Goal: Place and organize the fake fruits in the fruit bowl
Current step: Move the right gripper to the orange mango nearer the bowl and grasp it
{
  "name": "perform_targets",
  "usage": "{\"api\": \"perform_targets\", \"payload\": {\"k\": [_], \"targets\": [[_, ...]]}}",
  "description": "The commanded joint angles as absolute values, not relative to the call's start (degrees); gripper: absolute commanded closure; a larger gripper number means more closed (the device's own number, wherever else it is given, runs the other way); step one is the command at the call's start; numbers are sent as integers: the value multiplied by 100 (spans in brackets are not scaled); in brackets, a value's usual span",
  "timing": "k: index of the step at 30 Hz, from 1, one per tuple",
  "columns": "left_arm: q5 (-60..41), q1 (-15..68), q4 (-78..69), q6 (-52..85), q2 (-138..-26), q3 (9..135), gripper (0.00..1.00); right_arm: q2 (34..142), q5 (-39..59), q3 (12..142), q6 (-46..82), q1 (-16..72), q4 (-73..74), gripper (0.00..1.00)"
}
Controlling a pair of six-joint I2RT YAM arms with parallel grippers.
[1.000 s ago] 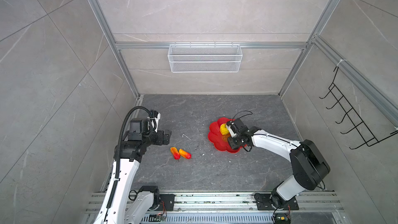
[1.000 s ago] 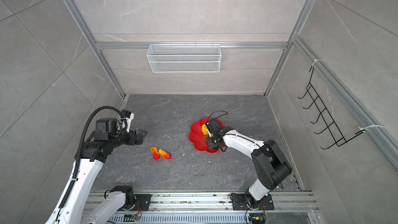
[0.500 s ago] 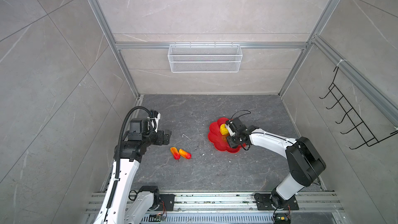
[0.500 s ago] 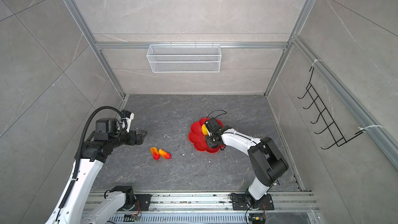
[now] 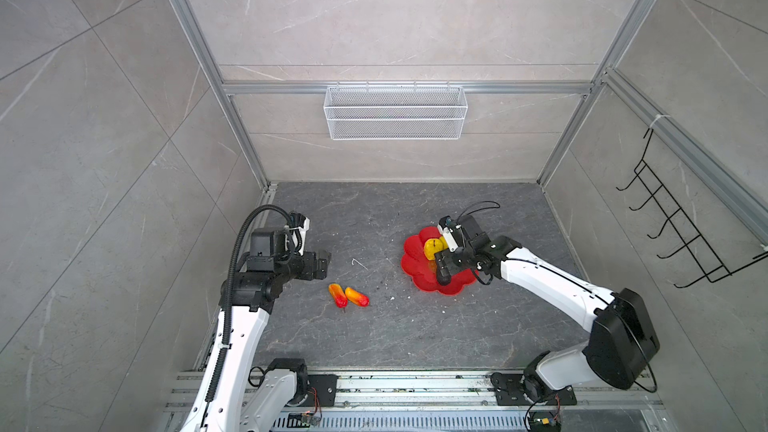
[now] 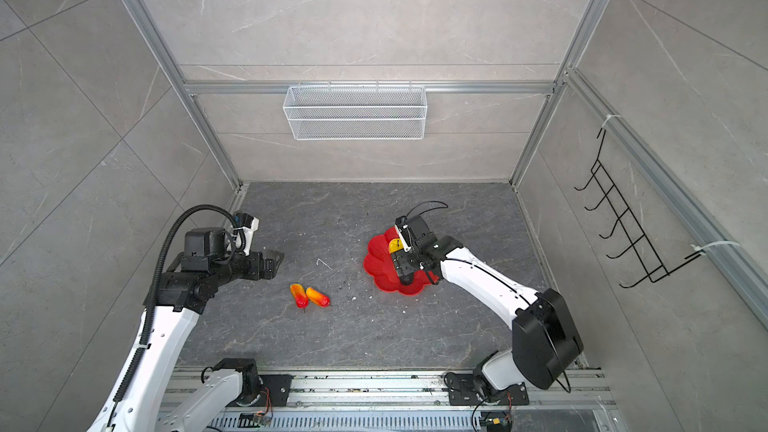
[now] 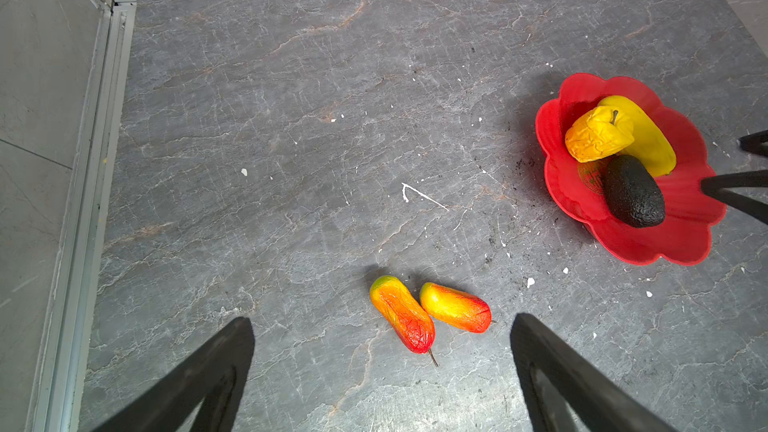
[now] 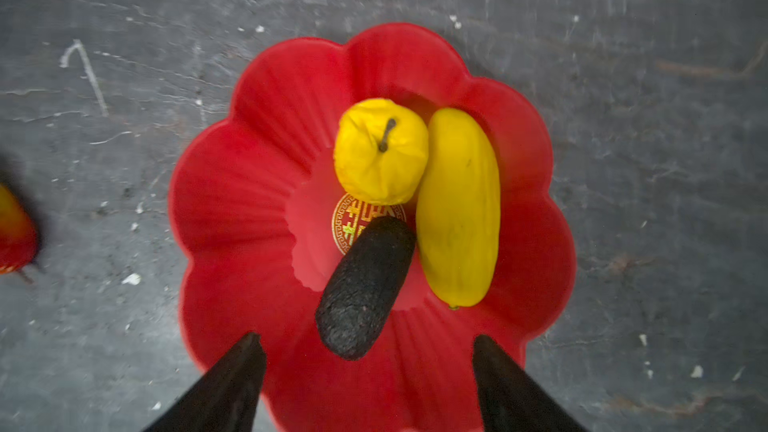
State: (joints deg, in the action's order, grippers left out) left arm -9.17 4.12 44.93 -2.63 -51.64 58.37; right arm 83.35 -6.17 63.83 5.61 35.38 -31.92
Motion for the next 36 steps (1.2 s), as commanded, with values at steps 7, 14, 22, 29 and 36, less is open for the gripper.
{"api": "perform_targets", "payload": {"k": [7, 14, 22, 29, 36], "targets": [[-932, 388, 4460, -378, -5128, 5845, 0, 8871, -116, 6863, 312, 5218, -2538, 0], [-949, 387, 4460, -378, -5117, 5844, 0, 10251, 316, 7511, 303, 5871, -1753, 1], [-953, 392, 4452, -378, -5105, 5845, 0, 11382, 477, 8174, 436, 5977, -1399, 15], [-939, 387, 4453, -380, -5091, 5835, 0, 11928, 478, 8582, 441, 5977, -1443, 25], [-933, 388, 4455, -378, -5098, 5833, 0, 12080, 558, 8592, 465, 5979, -1397, 38]]}}
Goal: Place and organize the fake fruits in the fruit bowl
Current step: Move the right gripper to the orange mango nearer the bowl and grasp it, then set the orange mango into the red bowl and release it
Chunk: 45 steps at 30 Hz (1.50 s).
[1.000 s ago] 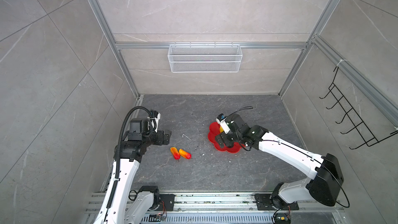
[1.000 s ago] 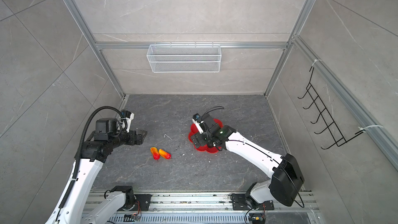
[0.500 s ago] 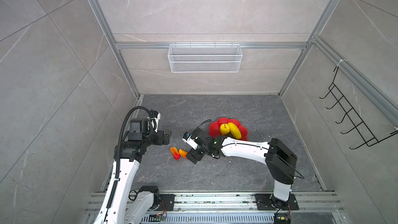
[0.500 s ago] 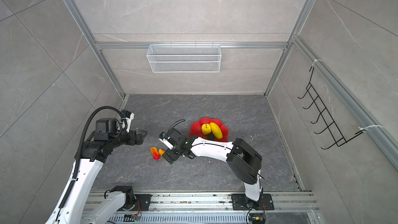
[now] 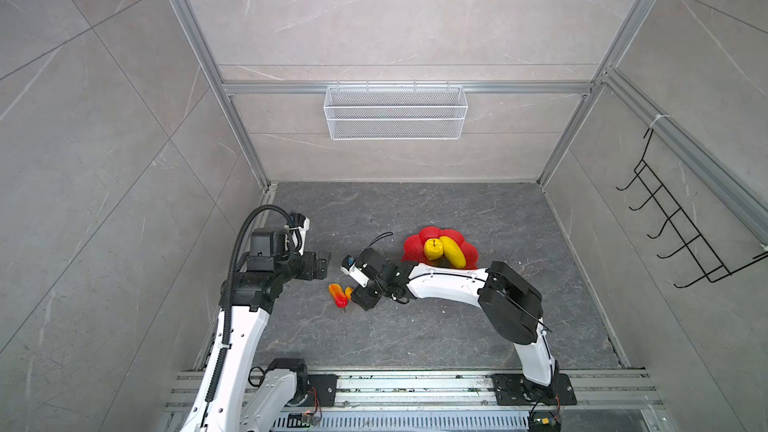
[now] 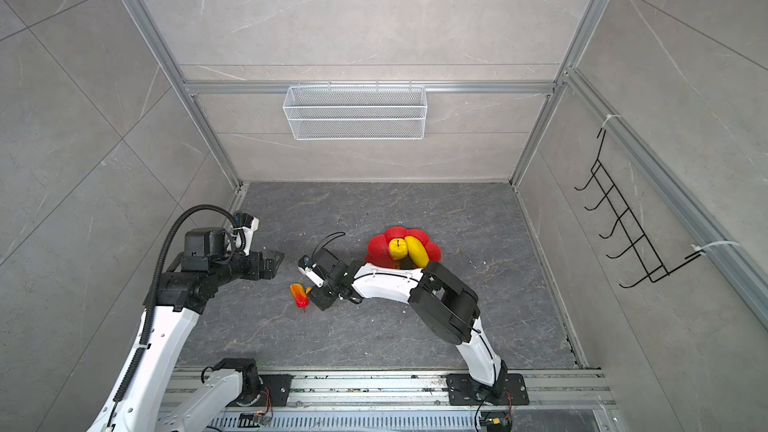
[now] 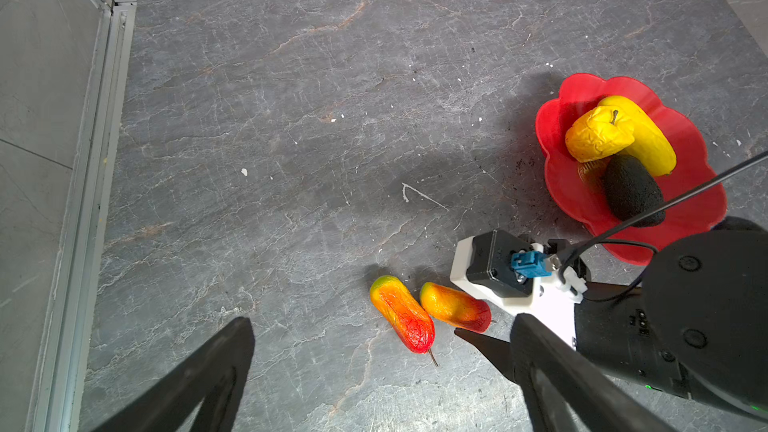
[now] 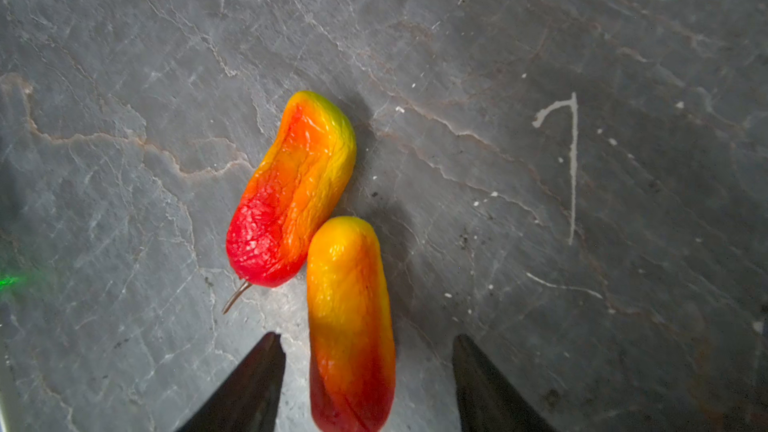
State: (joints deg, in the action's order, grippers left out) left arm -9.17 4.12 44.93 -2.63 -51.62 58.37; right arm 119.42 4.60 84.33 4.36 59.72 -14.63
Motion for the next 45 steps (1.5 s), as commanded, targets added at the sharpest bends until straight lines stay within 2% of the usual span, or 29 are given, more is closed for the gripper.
{"api": "perform_targets", "payload": {"k": [1, 9, 13, 15, 21, 27, 37, 45], "targets": [[-932, 387, 4455, -380, -5107, 5831, 0, 12108, 576, 8606, 472, 5977, -1389, 41], [-930, 388, 4449, -378, -5124, 5831, 0, 12280, 685, 8697, 516, 5977, -1362, 45], [-933, 387, 4455, -386, -5118, 5831, 0, 12308, 698, 8769, 519, 5977, -1412, 66], [-932, 387, 4450, -386, -5122, 5827, 0, 12275, 678, 8798, 491, 5977, -1462, 71], [-931, 387, 4449, -387, -5106, 5829, 0, 11777, 426, 8732, 305, 5962, -1732, 74], [-923, 389, 4451, -386, -5089, 5829, 0, 10810, 140, 8278, 191, 5759, -2046, 77], [-966, 387, 4463, -379, -5134, 5840, 0, 8842, -646, 6783, 546, 4457, -2939, 80], [-993, 387, 4449, -378, -5151, 5837, 0, 8826, -923, 6229, 864, 4113, -2994, 82]]}}
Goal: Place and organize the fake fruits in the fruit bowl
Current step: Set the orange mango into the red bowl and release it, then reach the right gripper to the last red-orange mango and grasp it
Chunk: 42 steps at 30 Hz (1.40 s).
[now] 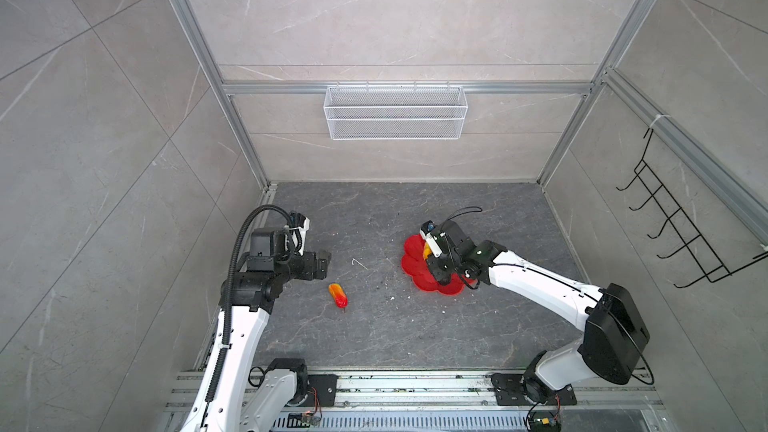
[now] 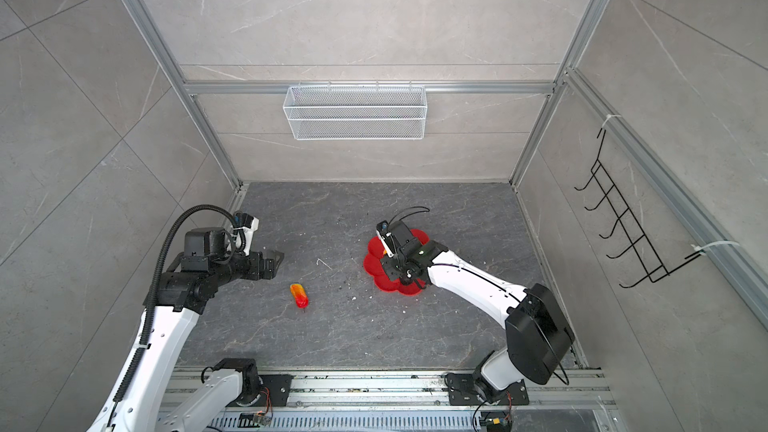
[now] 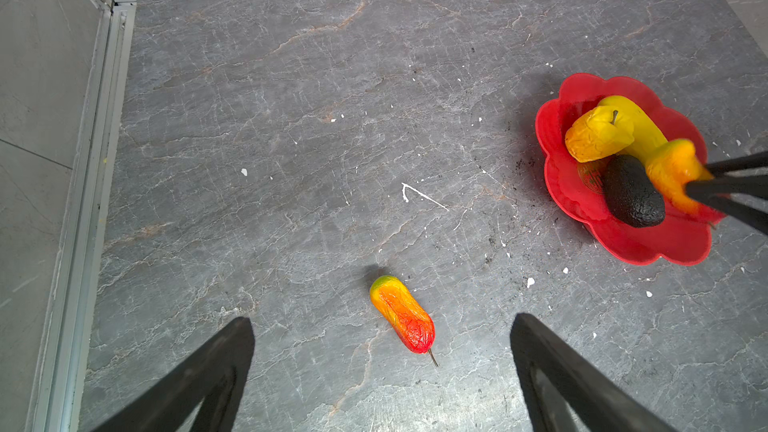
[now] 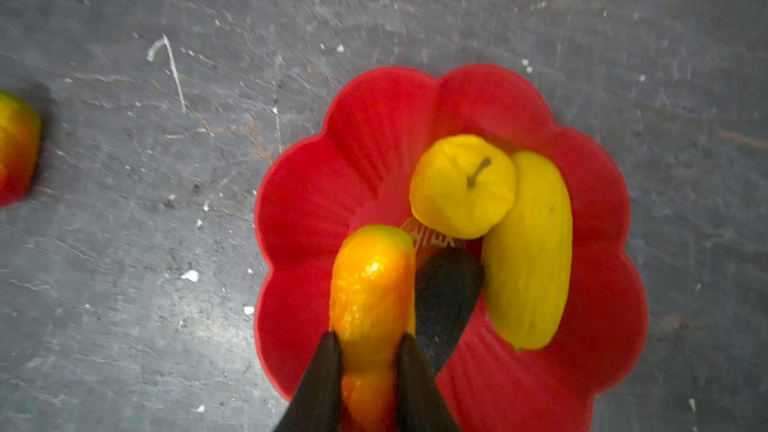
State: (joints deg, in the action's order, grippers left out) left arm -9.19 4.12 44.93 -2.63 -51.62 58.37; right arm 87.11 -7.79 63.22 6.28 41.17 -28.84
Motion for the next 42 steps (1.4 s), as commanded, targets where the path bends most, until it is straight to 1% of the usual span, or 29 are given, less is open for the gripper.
{"api": "perform_targets", "payload": {"k": [1, 13, 16, 23, 32, 34, 36, 38, 42], "targets": [[-997, 387, 4451, -378, -5160, 5843, 0, 8920, -923, 6223, 903, 4113, -2982, 83], [-993, 387, 4463, -374, -5199, 5844, 0, 9640, -1055, 6412, 1043, 4104, -2698, 81], [-993, 387, 4465, -371, -5197, 5845, 0, 9716, -1063, 6441, 1036, 4104, -2697, 78], [-993, 387, 4464, -368, -5194, 5849, 0, 9667, -1210, 6454, 961, 4100, -2822, 69], [-994, 388, 4472, -369, -5191, 5850, 0, 9145, -1375, 6921, 705, 4113, -3441, 51], [-990, 388, 4464, -369, -5177, 5847, 0, 8993, -1281, 7008, 630, 4135, -3489, 48], [-984, 387, 4467, -378, -5169, 5848, 0, 8864, -1138, 7070, 515, 4223, -3420, 43], [-977, 393, 4464, -369, -5154, 5851, 0, 8790, -991, 7093, 321, 4412, -3190, 36], [-958, 387, 4474, -375, -5145, 5847, 0, 9067, -599, 7329, 322, 4914, -2491, 13]]}}
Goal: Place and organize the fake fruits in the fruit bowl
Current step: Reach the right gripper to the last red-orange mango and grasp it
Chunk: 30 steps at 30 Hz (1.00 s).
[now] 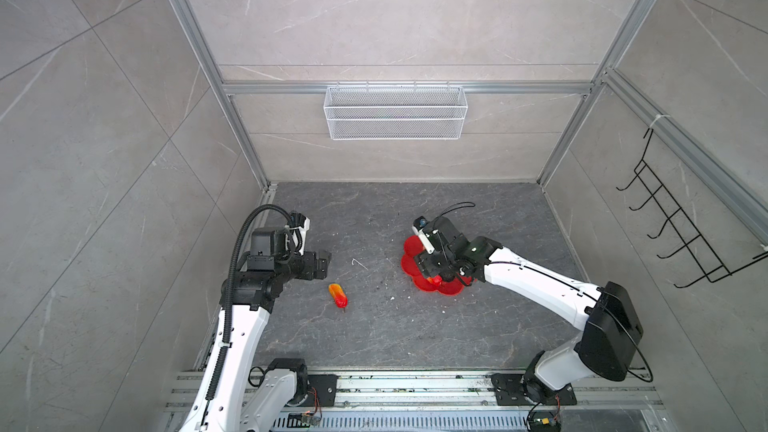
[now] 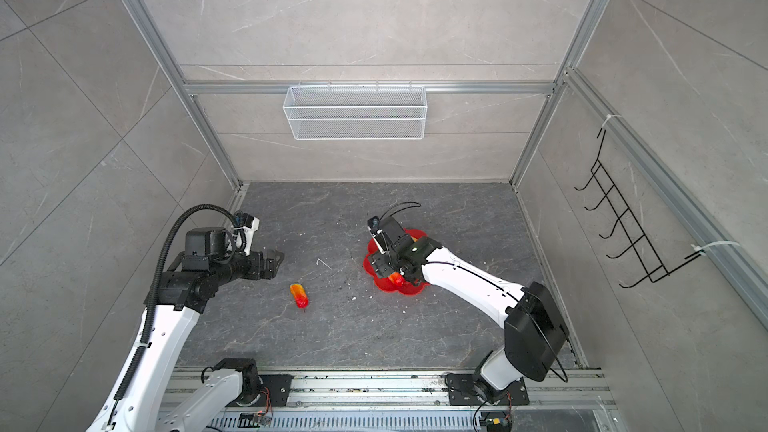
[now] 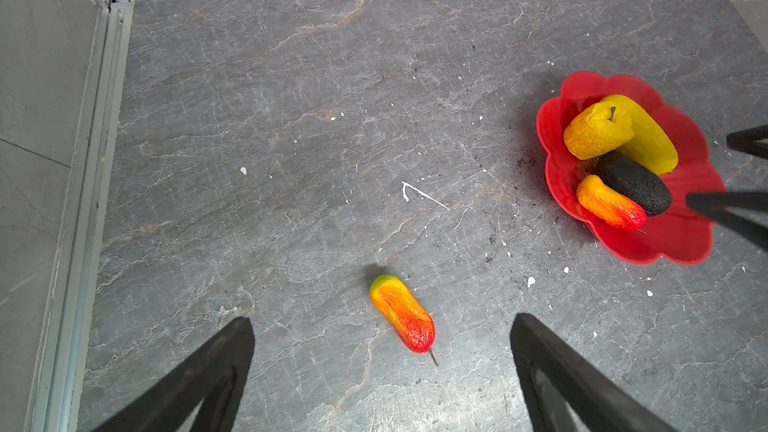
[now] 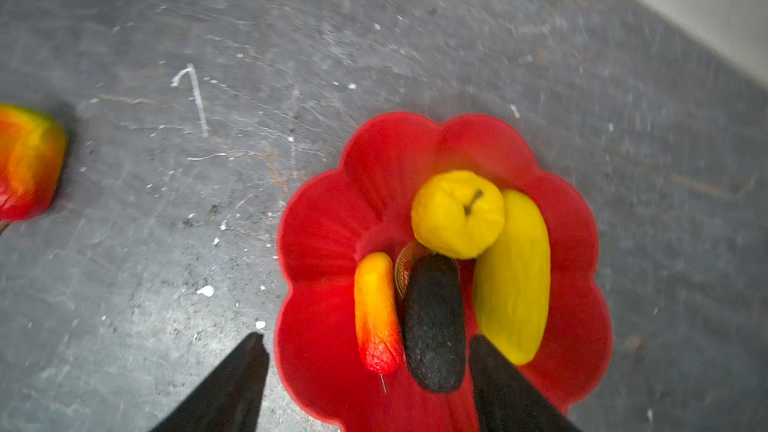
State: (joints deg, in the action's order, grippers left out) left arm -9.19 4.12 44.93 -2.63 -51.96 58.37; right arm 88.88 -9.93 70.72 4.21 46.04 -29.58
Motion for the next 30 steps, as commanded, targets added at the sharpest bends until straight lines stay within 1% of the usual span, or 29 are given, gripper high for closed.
{"api": "perform_targets", "payload": {"k": [1, 2, 6, 9, 18, 23, 30], "targets": [[-966, 387, 4473, -372, -5133, 5851, 0, 9249, -475, 7443, 327, 5081, -2331, 6], [-963, 387, 4465, -369, -5130, 5845, 0, 9480, -385, 7624, 317, 5256, -2221, 0], [-950, 387, 4459, -370, -5128, 5842, 0, 10410, -277, 8399, 441, 5737, -2085, 0], [-929, 389, 4473, -373, -5133, 5838, 0, 10937, -97, 8745, 776, 5944, -1882, 0], [-916, 389, 4470, -376, -5129, 5844, 0, 12076, 16, 9421, 1849, 6360, -1532, 1], [-915, 387, 4473, -369, -5109, 5845, 0, 12546, 23, 9655, 2055, 6398, -1529, 5], [-937, 391, 4461, -373, -5098, 5844, 0, 12983, -162, 9912, 1760, 6398, -1630, 19]]}}
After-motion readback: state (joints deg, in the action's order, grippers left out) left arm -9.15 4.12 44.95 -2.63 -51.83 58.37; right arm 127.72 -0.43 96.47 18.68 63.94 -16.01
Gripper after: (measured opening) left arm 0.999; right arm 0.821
